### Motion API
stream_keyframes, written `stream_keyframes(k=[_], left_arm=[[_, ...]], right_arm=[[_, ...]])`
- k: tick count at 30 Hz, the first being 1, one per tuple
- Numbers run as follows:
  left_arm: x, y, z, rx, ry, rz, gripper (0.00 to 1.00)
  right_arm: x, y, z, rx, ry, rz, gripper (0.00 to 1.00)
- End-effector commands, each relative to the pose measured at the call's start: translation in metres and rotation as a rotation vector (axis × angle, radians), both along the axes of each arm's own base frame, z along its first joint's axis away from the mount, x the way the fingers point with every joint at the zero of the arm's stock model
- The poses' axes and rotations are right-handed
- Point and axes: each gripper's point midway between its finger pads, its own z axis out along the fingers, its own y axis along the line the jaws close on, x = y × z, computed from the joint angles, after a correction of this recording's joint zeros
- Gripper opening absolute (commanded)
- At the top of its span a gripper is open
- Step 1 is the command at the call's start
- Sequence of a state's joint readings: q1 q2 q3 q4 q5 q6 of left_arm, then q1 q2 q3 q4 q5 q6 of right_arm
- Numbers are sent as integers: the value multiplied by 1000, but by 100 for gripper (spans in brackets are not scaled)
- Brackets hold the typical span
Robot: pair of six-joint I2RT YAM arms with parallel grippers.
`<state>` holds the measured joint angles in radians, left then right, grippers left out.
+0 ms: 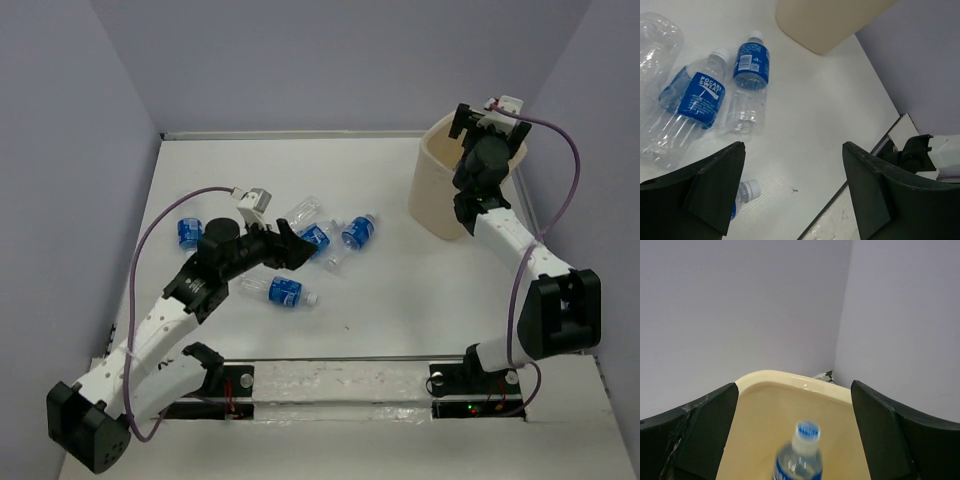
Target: Put the plastic bottles in the bin
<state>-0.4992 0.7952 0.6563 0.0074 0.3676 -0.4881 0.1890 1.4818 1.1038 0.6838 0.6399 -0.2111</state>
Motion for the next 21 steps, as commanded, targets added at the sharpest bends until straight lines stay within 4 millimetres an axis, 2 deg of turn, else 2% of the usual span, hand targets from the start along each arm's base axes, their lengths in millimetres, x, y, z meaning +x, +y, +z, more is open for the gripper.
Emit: stream_keyframes(k=[1, 2, 3, 4, 5, 6, 7, 8, 9, 10, 11, 12, 13, 14, 15, 16, 17, 19, 20, 21], left_arm=[[23, -26, 25, 20, -85, 44, 88], [23, -40, 11, 57, -60, 23, 88], [29, -43, 8, 87, -69, 53, 88], [32, -49, 13, 91, -87, 58, 88], [27, -66, 4, 121, -88, 23, 88], [31, -73, 5, 134, -125, 18, 88], [37, -77, 8, 151, -146, 42, 88], [40, -88, -9, 202, -128, 21, 88], [44, -93, -15, 233, -132, 16, 88], [54, -98, -27, 300, -142, 21, 88], [56, -99, -20, 307, -167, 22, 88], [61, -105, -42, 367, -148, 11, 88], [64, -114, -58, 424, -151, -16, 88], [65, -118, -65, 449, -152, -29, 88], [66, -123, -73, 475, -148, -46, 87], [67, -133, -70, 483, -165, -57, 86], [70, -137, -89, 535, -154, -69, 86], [79, -137, -98, 595, -160, -26, 86], [84, -142, -103, 617, -156, -12, 86], [84, -138, -111, 657, -130, -6, 86]], right_arm=[[-33, 10, 84, 140, -186, 128, 100], [-37, 17, 91, 153, -180, 177, 100], [-50, 23, 109, 229, -229, 237, 100], [-55, 30, 108, 255, -193, 279, 100], [-60, 43, 110, 281, -187, 362, 100], [-77, 50, 121, 314, -214, 421, 99], [-80, 61, 105, 390, -177, 483, 98], [-87, 82, 99, 408, -151, 602, 98], [-95, 93, 93, 435, -136, 671, 98], [-108, 113, 76, 488, -98, 771, 98], [-119, 124, 84, 503, -107, 835, 98], [-121, 132, 58, 525, -54, 856, 98], [-134, 144, 53, 551, -41, 901, 98], [-139, 149, 43, 558, -21, 915, 98], [-141, 154, 20, 563, 25, 914, 98], [-147, 161, 9, 565, 55, 923, 98], [-153, 160, 6, 567, 54, 922, 98], [-159, 166, -15, 564, 102, 938, 98], [-165, 169, -21, 565, 128, 953, 98], [-167, 170, -26, 559, 142, 957, 98]])
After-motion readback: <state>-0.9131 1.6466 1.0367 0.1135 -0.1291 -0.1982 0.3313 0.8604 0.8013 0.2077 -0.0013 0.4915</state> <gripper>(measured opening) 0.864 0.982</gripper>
